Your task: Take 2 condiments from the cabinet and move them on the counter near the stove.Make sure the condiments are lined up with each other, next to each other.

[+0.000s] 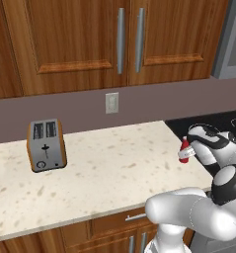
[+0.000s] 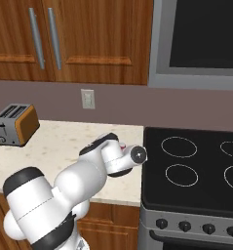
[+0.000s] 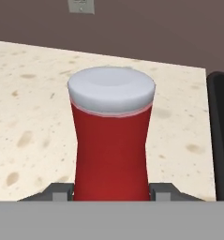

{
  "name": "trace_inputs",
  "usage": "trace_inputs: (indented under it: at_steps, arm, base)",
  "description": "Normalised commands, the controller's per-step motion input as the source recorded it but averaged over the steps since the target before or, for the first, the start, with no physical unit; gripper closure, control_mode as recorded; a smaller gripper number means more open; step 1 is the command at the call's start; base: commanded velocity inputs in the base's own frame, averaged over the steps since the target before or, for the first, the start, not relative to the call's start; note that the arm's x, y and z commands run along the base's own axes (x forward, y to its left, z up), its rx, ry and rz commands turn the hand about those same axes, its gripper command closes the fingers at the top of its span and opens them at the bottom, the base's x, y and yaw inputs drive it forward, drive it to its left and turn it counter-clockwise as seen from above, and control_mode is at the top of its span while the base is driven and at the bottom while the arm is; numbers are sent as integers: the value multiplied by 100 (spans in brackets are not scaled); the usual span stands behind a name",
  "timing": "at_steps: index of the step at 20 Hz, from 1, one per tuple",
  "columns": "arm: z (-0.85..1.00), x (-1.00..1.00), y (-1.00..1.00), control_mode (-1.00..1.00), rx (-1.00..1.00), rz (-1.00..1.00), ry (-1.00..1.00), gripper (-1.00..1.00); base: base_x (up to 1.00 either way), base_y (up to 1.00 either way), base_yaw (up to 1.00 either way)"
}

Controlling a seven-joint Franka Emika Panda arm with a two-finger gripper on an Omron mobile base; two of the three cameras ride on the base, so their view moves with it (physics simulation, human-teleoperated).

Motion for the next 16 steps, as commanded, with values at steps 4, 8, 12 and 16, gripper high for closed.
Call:
trace_inputs:
  at_steps: [4,8,12,16]
  arm:
    - [-5,0,0,-100,0,0,0,100]
    - [-3,0,0,-100,0,0,0,100]
    - [0,0,0,-100,0,0,0,-100]
    - [0,0,0,-100,0,0,0,-100]
  base:
    - [0,0,0]
    - [0,0,0]
    - [0,0,0]
    - [0,0,0]
